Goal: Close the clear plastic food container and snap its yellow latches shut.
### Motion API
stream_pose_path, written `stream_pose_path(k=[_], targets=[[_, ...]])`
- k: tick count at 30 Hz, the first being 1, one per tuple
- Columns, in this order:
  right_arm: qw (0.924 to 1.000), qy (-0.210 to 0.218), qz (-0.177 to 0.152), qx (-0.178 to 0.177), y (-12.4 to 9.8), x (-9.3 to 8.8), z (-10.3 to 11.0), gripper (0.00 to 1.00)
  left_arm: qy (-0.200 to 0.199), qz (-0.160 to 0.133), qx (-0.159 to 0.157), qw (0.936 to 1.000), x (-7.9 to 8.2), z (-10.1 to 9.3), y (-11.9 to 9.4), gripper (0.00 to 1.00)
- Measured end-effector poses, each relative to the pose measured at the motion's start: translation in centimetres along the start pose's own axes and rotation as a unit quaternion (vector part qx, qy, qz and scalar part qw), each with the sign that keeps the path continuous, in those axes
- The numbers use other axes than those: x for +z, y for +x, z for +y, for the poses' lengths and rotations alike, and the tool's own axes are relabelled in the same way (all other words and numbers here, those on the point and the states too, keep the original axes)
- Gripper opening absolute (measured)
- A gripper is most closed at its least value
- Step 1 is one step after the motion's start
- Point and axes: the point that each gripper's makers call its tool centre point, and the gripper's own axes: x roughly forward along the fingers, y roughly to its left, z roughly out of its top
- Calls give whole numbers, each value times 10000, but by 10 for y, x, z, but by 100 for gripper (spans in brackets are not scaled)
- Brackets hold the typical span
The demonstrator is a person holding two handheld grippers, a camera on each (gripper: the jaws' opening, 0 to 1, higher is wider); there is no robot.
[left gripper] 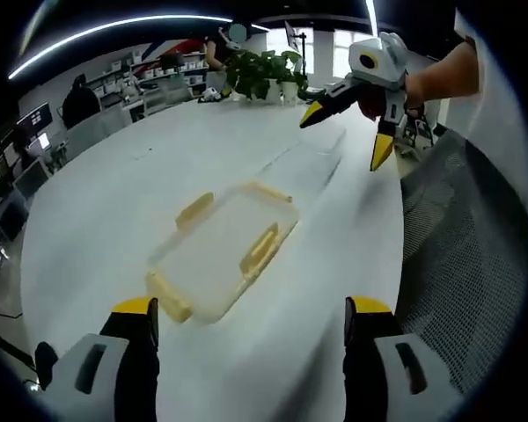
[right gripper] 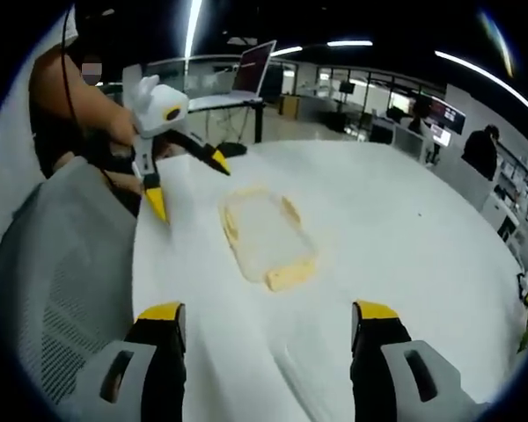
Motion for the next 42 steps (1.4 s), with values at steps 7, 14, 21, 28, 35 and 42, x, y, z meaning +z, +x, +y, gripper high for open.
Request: stream_pose_path(k=[7, 14, 21, 28, 35, 42], targets=[[9998, -166, 70, 64, 5, 1, -3, 76, 130, 103, -17, 9999, -3, 12, -1, 86], [9988, -423, 197, 172, 16, 4, -9, 74, 379, 245, -68, 9990, -6, 20, 2, 85], [9976, -605, 242, 236, 25, 13, -16, 74, 557, 365, -155, 9977, -6, 25, 4, 84], [9967, -666, 305, 345, 34, 15, -18, 73, 704, 481, -252, 9960, -8, 29, 7, 82], [9955, -746, 396, 435, 42, 16, -21, 72, 896, 634, -334, 9934, -12, 35, 8, 81], [9935, -883, 500, 524, 51, 15, -24, 71, 1046, 722, -369, 9912, -13, 43, 10, 80]])
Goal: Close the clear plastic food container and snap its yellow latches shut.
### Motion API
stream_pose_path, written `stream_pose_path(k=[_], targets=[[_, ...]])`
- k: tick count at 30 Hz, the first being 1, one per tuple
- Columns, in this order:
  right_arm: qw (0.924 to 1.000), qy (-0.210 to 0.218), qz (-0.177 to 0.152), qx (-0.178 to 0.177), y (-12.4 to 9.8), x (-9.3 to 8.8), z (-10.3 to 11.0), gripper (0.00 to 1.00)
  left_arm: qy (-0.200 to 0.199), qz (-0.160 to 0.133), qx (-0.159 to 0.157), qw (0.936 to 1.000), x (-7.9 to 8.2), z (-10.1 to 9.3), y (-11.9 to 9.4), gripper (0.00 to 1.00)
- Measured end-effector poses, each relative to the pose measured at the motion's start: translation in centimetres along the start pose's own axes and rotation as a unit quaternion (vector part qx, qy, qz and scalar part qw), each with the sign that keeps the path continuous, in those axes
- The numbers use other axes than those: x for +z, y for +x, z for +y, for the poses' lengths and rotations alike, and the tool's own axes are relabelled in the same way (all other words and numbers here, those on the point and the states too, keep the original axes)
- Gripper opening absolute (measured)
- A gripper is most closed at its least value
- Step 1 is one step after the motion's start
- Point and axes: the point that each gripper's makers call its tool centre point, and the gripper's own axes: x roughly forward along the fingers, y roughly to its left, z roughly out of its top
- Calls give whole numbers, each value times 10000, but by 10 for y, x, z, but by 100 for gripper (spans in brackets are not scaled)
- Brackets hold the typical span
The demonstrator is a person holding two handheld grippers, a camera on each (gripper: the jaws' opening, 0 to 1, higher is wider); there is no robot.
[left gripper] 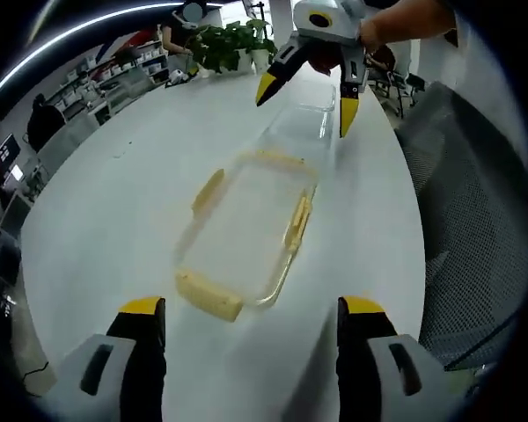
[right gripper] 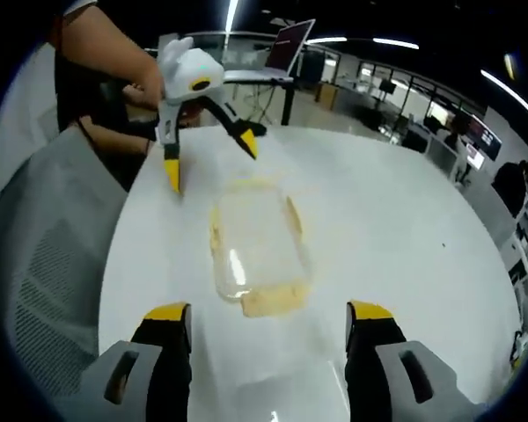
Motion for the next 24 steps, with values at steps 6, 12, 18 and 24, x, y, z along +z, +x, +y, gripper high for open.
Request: stream_pose_path(k=[6, 12, 18, 24], targets=[[9999, -42, 47, 97, 5, 0, -1, 70, 203, 111, -157, 9996, -2, 2, 4, 80], [9996, -140, 159, 203, 14, -3, -1, 69, 371, 223, -199, 9989, -7, 7, 9, 79], [9988, -279, 278, 294, 22, -4, -1, 68, 483, 322, -274, 9979, -11, 9, 13, 77], [9977, -390, 381, 398, 30, -3, -3, 65, 541, 337, -324, 9974, -11, 16, 15, 76]])
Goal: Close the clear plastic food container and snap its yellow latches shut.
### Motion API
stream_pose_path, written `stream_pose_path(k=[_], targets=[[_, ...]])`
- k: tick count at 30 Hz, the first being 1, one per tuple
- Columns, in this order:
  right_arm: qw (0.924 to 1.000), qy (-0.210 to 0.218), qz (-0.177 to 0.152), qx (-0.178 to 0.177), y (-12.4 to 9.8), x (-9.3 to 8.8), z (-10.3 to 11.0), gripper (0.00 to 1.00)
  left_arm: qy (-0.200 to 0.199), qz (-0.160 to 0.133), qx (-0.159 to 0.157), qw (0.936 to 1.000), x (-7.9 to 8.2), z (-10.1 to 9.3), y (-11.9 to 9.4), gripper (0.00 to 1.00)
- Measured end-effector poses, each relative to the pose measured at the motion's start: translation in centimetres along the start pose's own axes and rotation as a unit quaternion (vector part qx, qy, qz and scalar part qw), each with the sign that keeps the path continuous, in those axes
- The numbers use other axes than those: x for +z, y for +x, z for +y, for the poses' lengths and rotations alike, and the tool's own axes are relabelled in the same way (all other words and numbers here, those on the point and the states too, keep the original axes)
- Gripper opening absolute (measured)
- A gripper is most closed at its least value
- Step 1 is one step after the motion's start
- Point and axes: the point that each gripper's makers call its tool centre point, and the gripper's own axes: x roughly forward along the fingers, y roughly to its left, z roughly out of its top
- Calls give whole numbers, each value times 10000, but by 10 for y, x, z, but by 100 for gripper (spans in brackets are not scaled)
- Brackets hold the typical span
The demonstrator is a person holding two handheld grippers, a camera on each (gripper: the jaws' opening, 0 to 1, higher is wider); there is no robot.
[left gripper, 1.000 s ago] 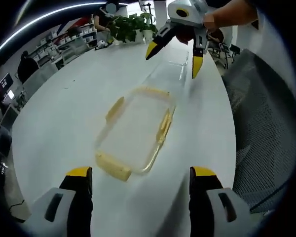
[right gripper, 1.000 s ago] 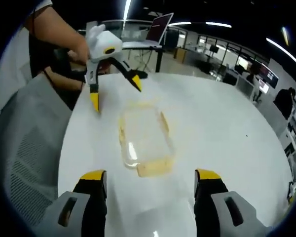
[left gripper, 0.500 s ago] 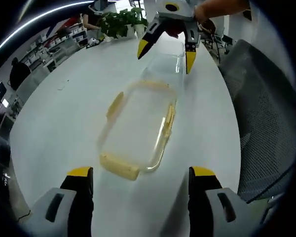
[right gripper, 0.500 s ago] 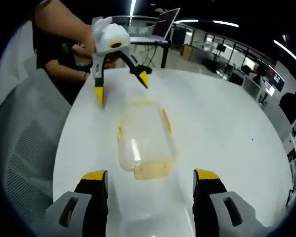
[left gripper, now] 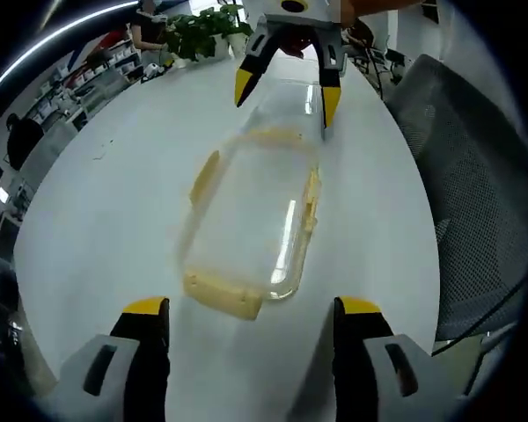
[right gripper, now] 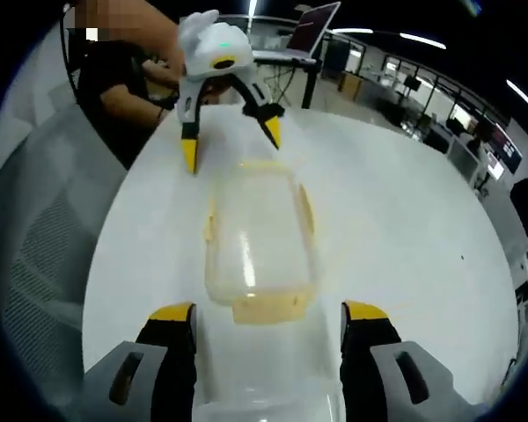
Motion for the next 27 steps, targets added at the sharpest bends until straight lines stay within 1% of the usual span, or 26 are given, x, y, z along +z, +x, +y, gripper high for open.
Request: stream_pose_path(k=[5, 11, 13, 18, 21, 24, 27], targets=[[10000, -55, 14, 68, 5, 2, -1, 64, 177, 99, -75, 9998, -1, 4, 3, 74], [9997, -93, 126, 199, 13, 0, 0, 64, 356, 162, -158, 9991, 3, 7, 7, 73], [9995, -102, 162, 252, 15, 0, 1, 64, 517, 212, -245, 9981, 2, 6, 9, 73], [9989, -102, 260, 375, 20, -2, 3, 64, 607, 229, -352, 9973, 5, 9, 10, 72], [9984, -87, 337, 447, 22, -4, 4, 64, 673, 294, -523, 9959, 3, 7, 12, 71], [9981, -87, 373, 480, 24, -5, 3, 63, 775, 325, -616, 9946, 2, 8, 13, 70], [9978, -75, 389, 528, 25, -6, 4, 63, 857, 373, -641, 9936, 3, 11, 13, 69]])
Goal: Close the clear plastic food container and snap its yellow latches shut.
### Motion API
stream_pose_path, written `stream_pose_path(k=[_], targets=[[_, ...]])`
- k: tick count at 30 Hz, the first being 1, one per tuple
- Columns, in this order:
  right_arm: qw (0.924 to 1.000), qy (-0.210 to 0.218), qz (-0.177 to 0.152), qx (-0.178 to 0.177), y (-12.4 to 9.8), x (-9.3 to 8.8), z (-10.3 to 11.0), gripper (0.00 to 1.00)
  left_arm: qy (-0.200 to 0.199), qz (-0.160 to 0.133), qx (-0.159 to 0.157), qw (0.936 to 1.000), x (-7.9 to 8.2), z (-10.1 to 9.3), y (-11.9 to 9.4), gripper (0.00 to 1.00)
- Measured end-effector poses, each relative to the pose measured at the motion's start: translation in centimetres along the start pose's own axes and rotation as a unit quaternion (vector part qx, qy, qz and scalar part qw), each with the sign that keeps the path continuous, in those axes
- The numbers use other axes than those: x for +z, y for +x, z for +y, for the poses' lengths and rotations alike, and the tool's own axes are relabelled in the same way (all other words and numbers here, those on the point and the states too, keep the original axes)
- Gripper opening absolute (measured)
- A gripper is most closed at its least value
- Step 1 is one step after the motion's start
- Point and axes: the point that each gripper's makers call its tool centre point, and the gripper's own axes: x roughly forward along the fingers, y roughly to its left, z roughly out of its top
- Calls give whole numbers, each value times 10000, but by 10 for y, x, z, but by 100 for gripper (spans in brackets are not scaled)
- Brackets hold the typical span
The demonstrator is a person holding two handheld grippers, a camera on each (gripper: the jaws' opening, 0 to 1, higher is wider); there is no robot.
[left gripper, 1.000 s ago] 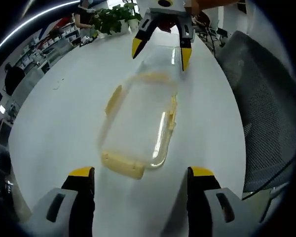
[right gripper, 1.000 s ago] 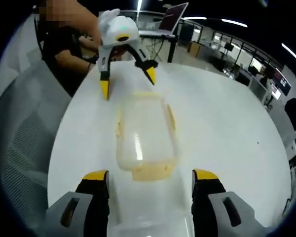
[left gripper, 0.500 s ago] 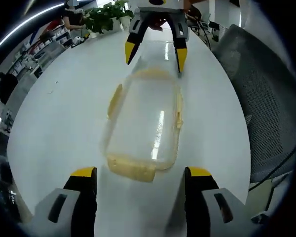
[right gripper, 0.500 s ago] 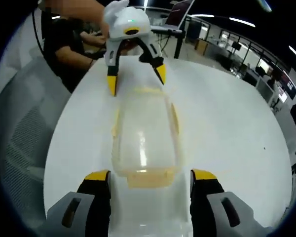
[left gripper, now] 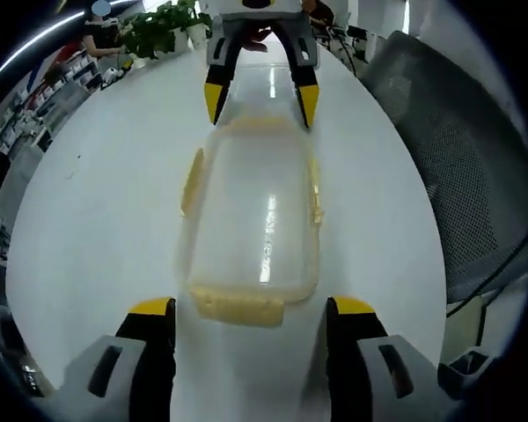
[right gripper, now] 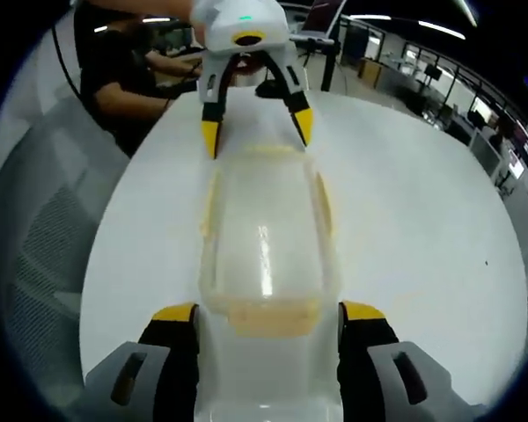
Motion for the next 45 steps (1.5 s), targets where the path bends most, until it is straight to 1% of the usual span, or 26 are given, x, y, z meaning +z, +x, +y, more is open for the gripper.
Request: stream_pose_path(k=[7, 9, 10, 14, 16, 18, 21, 26, 27, 28, 29, 30, 31, 32, 37, 38, 40, 41, 45], targets=[[9999, -49, 120, 87, 3, -5, 0, 62, 9, 40, -148, 9999, -3, 2, 1, 64], [9998, -60, 161, 110, 4, -7, 0, 61, -5, 39, -233, 9997, -3, -1, 1, 59], [9997, -135, 187, 107, 5, -7, 0, 60, 15, 28, -275, 9996, -3, -2, 1, 57], [9997, -89, 193, 137, 6, -7, 1, 59, 29, 19, -244, 9997, -2, 1, 1, 53], [9997, -94, 200, 134, 7, -6, 0, 59, -9, -4, -333, 9994, -1, -2, 1, 50], [9997, -83, 189, 135, 7, -5, -1, 58, -3, -20, -356, 9994, -1, -3, 1, 47], [9997, -46, 186, 168, 8, -5, -1, 57, 57, -20, -376, 9993, 0, -3, 2, 47], [9996, -6, 200, 211, 8, -7, 0, 55, 35, -9, -376, 9993, -1, -3, 3, 46], [9995, 4, 230, 216, 6, -8, -1, 51, 13, 2, -377, 9993, -1, -3, 2, 46], [9994, -25, 259, 244, 4, -9, -1, 44, -68, 18, -360, 9993, -1, -2, 2, 46], [9994, -24, 273, 218, 4, -11, -2, 40, -21, -22, -382, 9993, -1, -3, 2, 45], [9990, -151, 317, 292, 4, -14, 0, 40, -58, 14, -412, 9991, -3, -5, 2, 41], [9989, -227, 281, 309, 5, -13, 2, 40, -133, 29, -412, 9991, -3, -5, 2, 40], [9990, -156, 310, 287, 3, -12, 1, 39, -58, 13, -425, 9991, -2, -5, 2, 40], [9988, -163, 365, 284, 4, -12, 1, 39, -122, 86, -384, 9992, -1, -6, 2, 39], [9988, -163, 354, 292, 4, -12, 1, 39, -191, 122, -369, 9991, -1, -7, 2, 39], [9989, -169, 328, 304, 4, -11, 1, 39, -104, 196, -361, 9991, 0, -7, 3, 39], [9989, -170, 327, 303, 4, -11, 1, 39, -164, 226, -373, 9989, -1, -7, 3, 39], [9989, -165, 322, 310, 5, -11, 1, 39, -122, 217, -356, 9991, -2, -7, 2, 40]])
